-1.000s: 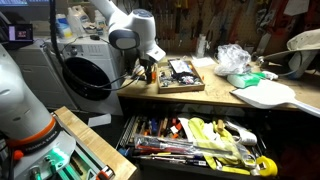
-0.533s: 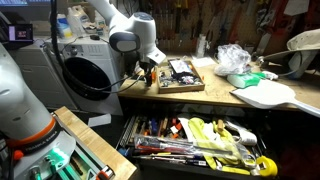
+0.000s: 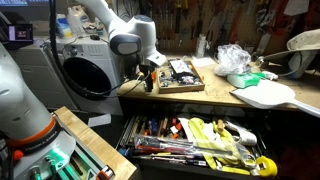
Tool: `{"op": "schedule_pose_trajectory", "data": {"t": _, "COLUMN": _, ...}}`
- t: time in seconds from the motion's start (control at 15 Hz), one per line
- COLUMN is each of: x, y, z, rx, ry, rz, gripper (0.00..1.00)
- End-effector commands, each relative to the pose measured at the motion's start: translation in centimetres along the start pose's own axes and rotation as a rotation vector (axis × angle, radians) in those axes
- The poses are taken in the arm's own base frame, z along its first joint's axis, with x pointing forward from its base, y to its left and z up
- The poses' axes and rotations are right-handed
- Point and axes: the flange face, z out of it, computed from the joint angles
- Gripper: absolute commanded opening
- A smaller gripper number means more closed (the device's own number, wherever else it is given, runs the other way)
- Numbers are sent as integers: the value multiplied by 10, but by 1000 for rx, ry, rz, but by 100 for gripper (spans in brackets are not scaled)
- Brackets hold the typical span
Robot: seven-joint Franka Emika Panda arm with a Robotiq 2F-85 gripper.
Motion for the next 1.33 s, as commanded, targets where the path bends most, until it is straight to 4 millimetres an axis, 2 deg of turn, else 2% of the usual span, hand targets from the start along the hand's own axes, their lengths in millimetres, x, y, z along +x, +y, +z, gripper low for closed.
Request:
{"op": "schedule_pose_trajectory", "data": {"t": 0.0, "x": -4, "y": 3, "z": -2, "rx": -15, "ry": 5, "rz": -4, "gripper": 100}}
{"op": "schedule_pose_trajectory", "data": {"t": 0.33, "x": -4, "y": 2, "z": -3, "rx": -18, "ry": 8, "rz": -14, "gripper": 100}}
{"op": "schedule_pose_trajectory", "data": {"t": 0.4, "x": -4, "y": 3, "z": -3, "rx": -18, "ry": 10, "rz": -13, "gripper": 92}}
{"op": "schedule_pose_trajectory", "data": {"t": 0.47, "x": -4, "y": 3, "z": -3, "rx": -17, "ry": 10, "rz": -14, "gripper": 74}}
{"op": "schedule_pose_trajectory", "data": {"t": 0.73, "x": -3, "y": 1, "z": -6, "rx": -14, "ry": 18, "rz": -14, "gripper": 45}}
{"op": "schedule_pose_trajectory", "data": {"t": 1.13, "x": -3, "y": -2, "z": -8, "rx": -17, "ry": 21, "rz": -22, "gripper": 45}}
{"op": "schedule_pose_trajectory", "data": {"t": 1.2, "x": -3, "y": -2, "z": -9, "rx": -16, "ry": 19, "rz": -25, "gripper": 88}}
{"op": "schedule_pose_trajectory", "data": {"t": 1.27, "x": -3, "y": -3, "z": -9, "rx": -15, "ry": 20, "rz": -28, "gripper": 95}}
